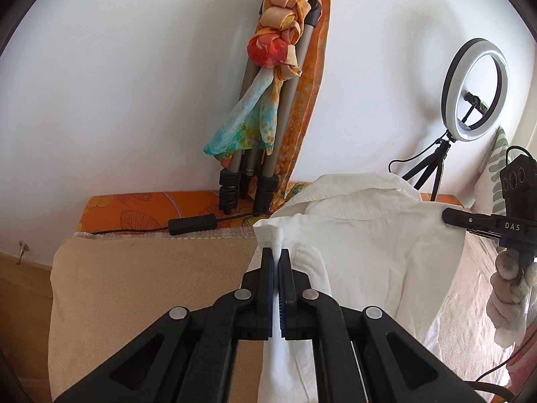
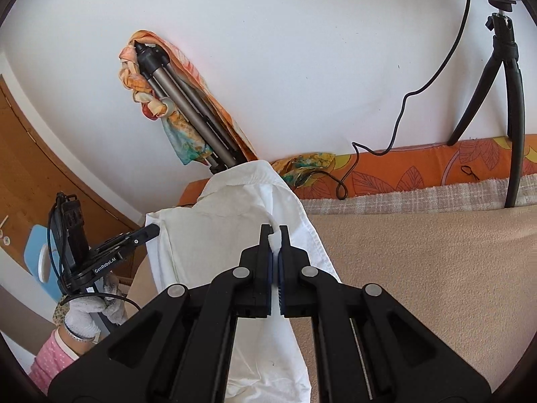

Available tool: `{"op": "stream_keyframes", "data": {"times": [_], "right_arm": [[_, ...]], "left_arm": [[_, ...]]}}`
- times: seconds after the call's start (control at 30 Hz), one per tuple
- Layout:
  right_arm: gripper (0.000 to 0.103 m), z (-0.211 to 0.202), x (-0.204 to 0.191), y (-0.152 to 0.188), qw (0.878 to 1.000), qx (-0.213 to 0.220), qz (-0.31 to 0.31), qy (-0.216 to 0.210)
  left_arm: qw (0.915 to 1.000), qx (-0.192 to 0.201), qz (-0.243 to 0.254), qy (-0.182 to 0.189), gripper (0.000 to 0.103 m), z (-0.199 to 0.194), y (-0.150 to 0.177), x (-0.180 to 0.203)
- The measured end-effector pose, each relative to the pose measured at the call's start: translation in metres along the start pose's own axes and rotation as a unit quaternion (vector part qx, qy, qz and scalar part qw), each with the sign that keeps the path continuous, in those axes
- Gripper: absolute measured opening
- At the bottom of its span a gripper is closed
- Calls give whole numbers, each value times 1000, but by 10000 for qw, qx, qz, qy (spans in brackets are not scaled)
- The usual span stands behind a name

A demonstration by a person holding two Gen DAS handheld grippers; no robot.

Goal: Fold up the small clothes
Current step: 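Grasp the collar with both grippers and fold it down onto the hem fold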

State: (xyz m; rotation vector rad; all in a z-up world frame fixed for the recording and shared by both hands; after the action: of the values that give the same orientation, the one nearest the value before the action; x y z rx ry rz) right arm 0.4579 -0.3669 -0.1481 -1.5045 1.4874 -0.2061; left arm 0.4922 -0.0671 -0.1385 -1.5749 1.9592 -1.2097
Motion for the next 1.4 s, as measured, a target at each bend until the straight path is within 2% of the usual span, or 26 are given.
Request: {"op": "stream_keyframes", "data": {"times": [0.17, 0.33, 0.57, 0.8, 0.9, 1.07, 1.2, 1.23, 1.27, 1.33, 1.4], "right_arm": [[4, -40, -23, 13, 9999, 56, -63, -118], [4, -78, -48, 41, 9997, 11, -212, -131], [4, -125, -71, 108, 9991, -108, -394, -110], [4, -140, -79, 191, 9977, -443, -500, -71], [4, -141, -77, 220, 9969, -564, -555, 34], [7, -149, -76, 246, 9948, -506, -829, 321], [10, -167, -77, 261, 9910, -393, -1140, 588], [11, -172, -75, 265, 9907, -387, -1138, 640], [11, -179, -73, 269, 9915, -369, -1054, 662], [11, -191, -63, 270, 9962, -284, -636, 518], [14, -197, -50, 269, 9991, -244, -63, 332]], "left_arm": [[9997, 190, 136, -18, 0, -48, 10, 9], [9993, 325, 155, -18, 0, -95, 30, 14], [9988, 392, 287, -33, 0, -150, 98, 29], [9999, -14, 37, -92, 0, -172, 186, 24], [9998, -91, -102, -152, 0, -180, 213, 19], [9996, -194, 37, -222, 0, -199, 243, 20], [9996, -117, -58, -237, 0, -225, 250, 13], [9996, -103, -133, -222, 6, -229, 249, 9], [9994, -97, -266, -180, 16, -232, 246, 5], [9978, -75, -662, -32, 29, -232, 237, -6], [9935, -38, -1138, 83, 29, -226, 226, -17]]}}
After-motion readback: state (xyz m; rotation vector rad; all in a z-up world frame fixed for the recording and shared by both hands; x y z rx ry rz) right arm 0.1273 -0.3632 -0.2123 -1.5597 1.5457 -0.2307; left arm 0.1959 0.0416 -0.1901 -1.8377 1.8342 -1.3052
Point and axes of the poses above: each gripper's, at about its wrist camera, not at the fingertips, and z roughly the way its jaws point, x to its right, y to its underside, the point moved 3 cm from there along z, roughly the way its jaws point, and after that the axes turned 7 degrees about x, right-handed, at the moved point
